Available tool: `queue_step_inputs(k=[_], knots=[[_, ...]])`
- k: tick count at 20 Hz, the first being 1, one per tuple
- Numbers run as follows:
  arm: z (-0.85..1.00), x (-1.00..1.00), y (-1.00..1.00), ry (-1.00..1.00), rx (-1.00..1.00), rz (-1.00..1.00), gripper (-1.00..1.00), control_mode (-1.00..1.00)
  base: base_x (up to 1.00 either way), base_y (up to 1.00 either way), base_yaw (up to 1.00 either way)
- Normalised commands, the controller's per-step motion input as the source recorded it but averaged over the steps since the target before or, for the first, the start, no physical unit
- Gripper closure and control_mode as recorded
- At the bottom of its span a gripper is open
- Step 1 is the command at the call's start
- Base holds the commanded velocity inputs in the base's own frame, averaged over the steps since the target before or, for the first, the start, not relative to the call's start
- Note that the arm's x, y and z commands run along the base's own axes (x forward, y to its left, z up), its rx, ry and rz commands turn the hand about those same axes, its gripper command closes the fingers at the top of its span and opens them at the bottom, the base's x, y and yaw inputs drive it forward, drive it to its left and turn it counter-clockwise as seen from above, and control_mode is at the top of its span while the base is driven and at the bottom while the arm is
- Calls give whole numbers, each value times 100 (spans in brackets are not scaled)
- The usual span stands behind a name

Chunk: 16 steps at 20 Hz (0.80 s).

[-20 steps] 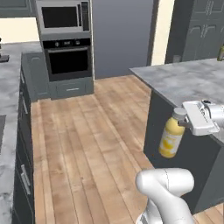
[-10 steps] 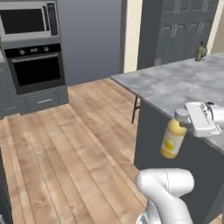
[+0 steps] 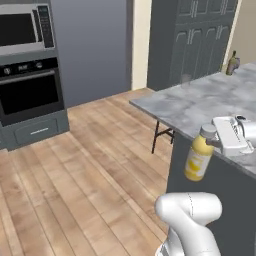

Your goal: There is a wine glass and glass cup on the dining counter. Place the wine bottle next to the wine glass and the juice bottle next to the glass cup.

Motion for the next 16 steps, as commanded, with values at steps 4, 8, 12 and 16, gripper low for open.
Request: queue_step_inputs(k=[4,8,12,16], knots=[[0,0,0,0,0,0,100,100,84,42,-20],[0,0,0,0,0,0,100,100,84,41,-21],[0,0,0,0,0,0,100,100,84,40,-23],[0,0,0,0,0,0,100,100,83,40,-24]])
